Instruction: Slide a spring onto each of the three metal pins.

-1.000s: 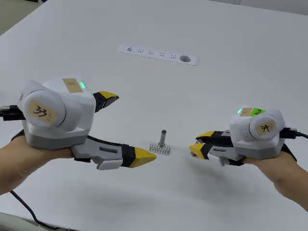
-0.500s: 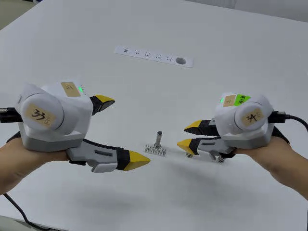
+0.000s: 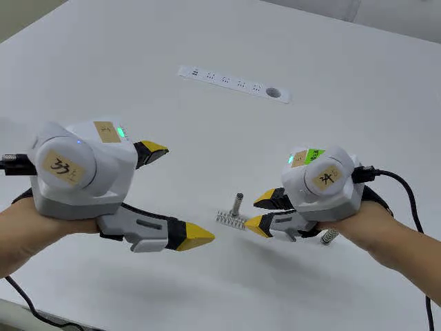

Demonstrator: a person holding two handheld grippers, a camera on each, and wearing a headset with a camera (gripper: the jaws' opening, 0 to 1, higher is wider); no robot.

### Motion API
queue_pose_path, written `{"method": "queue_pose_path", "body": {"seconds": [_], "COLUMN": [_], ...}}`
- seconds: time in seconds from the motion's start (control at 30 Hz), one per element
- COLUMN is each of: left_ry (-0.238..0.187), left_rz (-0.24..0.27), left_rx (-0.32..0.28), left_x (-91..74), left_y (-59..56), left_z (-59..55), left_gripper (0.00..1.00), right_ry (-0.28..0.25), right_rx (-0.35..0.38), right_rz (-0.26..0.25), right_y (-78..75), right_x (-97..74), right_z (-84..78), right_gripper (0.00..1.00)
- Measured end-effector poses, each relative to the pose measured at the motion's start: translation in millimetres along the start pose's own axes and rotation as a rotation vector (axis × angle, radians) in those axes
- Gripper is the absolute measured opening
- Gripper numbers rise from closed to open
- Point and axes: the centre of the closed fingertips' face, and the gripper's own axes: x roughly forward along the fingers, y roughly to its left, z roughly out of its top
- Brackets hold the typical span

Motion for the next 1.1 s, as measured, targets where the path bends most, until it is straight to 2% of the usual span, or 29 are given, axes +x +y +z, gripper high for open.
{"method": "queue_pose_path", "body": {"seconds": [0.1, 0.23, 0.33, 0.5, 0.67, 0.77, 0.83, 1.03, 1.07, 1.1], "left_ry": [0.019, -0.001, -0.001, 0.000, 0.008, 0.012, 0.013, 0.018, 0.019, 0.018], "left_rz": [0.005, 0.011, 0.017, 0.017, 0.015, 0.014, 0.012, -0.010, -0.013, -0.015], "left_rx": [0.011, -0.018, -0.018, -0.021, -0.028, -0.030, -0.031, -0.024, -0.021, -0.019], "left_x": [0.6, 0.7, 1.6, 2.6, 3.2, 3.2, 3.3, 2.3, 1.9, 1.5], "left_y": [2.4, 7.8, 10.6, 12.2, 11.8, 12.1, 12.2, 7.5, 6.3, 5.3], "left_z": [-4.9, -2.2, -2.3, -4.3, -8.9, -10.8, -11.0, -8.9, -8.4, -7.8], "left_gripper": [0.91, 0.91, 0.90, 0.90, 0.89, 0.89, 0.89, 0.84, 0.83, 0.83], "right_ry": [0.013, 0.045, 0.064, 0.074, 0.094, 0.094, 0.090, 0.081, 0.082, 0.091], "right_rx": [-0.007, -0.026, -0.037, -0.023, -0.030, -0.028, 0.010, 0.072, 0.068, 0.033], "right_rz": [0.015, 0.034, 0.051, 0.051, 0.058, 0.044, 0.076, 0.089, 0.088, 0.080], "right_y": [3.4, 7.3, 9.9, 8.2, 5.4, 2.5, 6.5, 4.5, 5.1, 5.3], "right_x": [6.0, 15.7, 22.3, 29.9, 34.1, 34.5, 34.9, 35.3, 35.4, 35.3], "right_z": [-0.3, -4.4, -8.2, -10.4, -12.6, -12.2, -12.4, -12.7, -12.5, -12.6], "right_gripper": [0.23, 0.23, 0.22, 0.21, 0.20, 0.16, 0.13, 0.11, 0.11, 0.11]}}
